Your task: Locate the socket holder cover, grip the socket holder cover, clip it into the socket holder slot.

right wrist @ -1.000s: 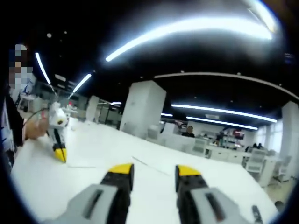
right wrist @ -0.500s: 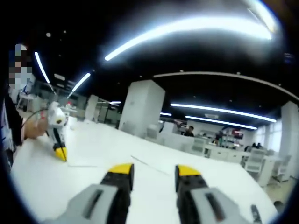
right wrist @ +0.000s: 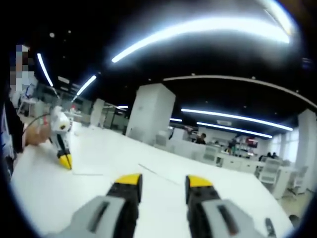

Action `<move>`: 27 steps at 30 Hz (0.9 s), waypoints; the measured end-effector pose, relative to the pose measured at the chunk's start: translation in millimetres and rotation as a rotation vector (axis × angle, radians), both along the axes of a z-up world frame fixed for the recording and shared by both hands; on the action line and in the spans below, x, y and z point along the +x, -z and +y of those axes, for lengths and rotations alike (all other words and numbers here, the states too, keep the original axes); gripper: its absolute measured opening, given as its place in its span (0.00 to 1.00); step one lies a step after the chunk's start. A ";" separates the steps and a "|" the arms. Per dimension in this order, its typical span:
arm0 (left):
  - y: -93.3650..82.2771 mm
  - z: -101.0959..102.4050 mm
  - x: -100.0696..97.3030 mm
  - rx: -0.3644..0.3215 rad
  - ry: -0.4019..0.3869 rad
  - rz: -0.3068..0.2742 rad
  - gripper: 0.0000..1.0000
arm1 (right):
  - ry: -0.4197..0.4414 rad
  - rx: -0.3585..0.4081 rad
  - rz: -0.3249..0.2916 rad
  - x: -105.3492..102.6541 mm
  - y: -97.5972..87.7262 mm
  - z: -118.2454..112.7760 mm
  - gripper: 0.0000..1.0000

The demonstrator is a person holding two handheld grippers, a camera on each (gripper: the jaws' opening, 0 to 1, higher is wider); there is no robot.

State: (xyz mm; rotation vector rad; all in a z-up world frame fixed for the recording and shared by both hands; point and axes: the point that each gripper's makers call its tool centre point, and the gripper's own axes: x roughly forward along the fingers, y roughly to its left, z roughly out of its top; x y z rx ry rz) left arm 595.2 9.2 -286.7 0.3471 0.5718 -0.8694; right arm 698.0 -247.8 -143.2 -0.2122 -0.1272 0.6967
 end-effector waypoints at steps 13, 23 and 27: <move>-2.9 1.1 5.3 0.007 -0.007 -0.037 0.03 | 0.002 -0.006 0.000 -1.4 -7.9 1.2 0.37; -7.1 0.6 9.9 -0.002 -0.017 -0.060 0.03 | 0.004 -0.019 0.000 -1.4 -6.8 1.9 0.36; -7.6 0.2 12.1 -0.007 -0.021 -0.066 0.03 | 0.004 -0.018 0.001 -1.1 -6.8 1.6 0.36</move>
